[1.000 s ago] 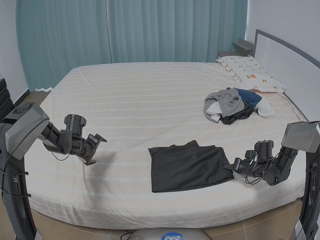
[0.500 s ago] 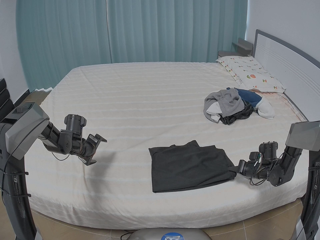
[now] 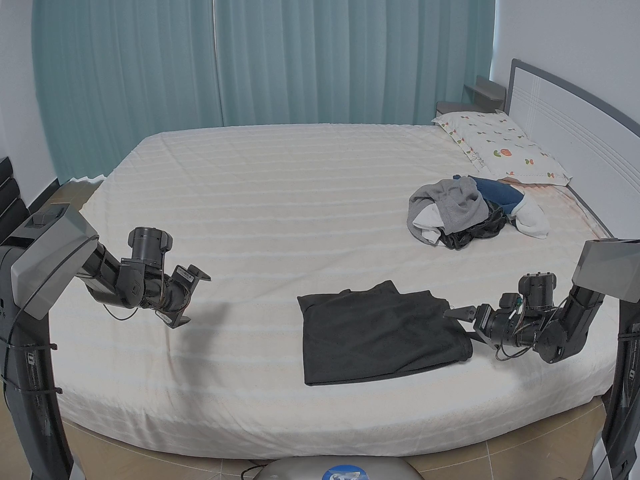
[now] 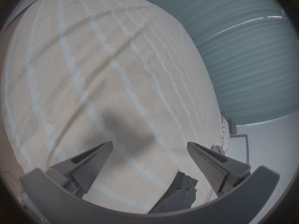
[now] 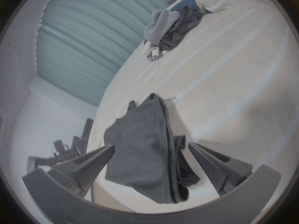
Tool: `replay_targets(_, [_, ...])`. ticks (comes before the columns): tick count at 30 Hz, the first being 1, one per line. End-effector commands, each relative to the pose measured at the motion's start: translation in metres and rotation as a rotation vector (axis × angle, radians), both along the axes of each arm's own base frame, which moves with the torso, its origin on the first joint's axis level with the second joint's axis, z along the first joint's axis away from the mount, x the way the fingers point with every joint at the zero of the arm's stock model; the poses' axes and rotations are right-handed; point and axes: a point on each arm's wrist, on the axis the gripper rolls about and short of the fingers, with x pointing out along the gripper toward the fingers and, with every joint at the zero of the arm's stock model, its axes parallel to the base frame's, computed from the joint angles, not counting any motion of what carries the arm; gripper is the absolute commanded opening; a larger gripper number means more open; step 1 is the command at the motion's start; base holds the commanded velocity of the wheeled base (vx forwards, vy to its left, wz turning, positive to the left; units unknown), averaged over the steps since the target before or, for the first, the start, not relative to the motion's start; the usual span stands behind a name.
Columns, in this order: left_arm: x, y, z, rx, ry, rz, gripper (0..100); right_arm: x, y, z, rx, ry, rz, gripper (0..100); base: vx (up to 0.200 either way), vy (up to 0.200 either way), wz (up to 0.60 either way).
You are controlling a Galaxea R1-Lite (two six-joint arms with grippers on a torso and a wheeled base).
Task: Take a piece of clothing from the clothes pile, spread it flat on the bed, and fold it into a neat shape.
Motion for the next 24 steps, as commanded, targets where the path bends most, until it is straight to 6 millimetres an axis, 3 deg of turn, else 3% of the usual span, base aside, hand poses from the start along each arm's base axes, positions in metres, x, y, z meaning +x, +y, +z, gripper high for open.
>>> replay_targets(1, [-0.001,0.000,-0.003,0.011,-0.019,0.008,100,0.032,-0.003,0.011,0.110,-0.040,-0.082,100,0.000,0.000,0.00])
replay_targets(8, [-0.001,-0.001,-0.004,0.014,-0.015,0.000,100,0.059,0.004,-0.011,0.078,-0.060,-0.148,100,0.000,0.000,0.00])
replay_targets(15, [-0.001,-0.004,-0.007,0.037,-0.013,0.015,100,0.071,0.017,-0.025,0.069,-0.062,-0.148,100,0.000,0.000,0.00])
replay_targets(24, [-0.001,-0.004,-0.007,0.041,-0.031,0.029,100,0.072,0.017,-0.026,0.068,-0.063,-0.153,100,0.000,0.000,0.00])
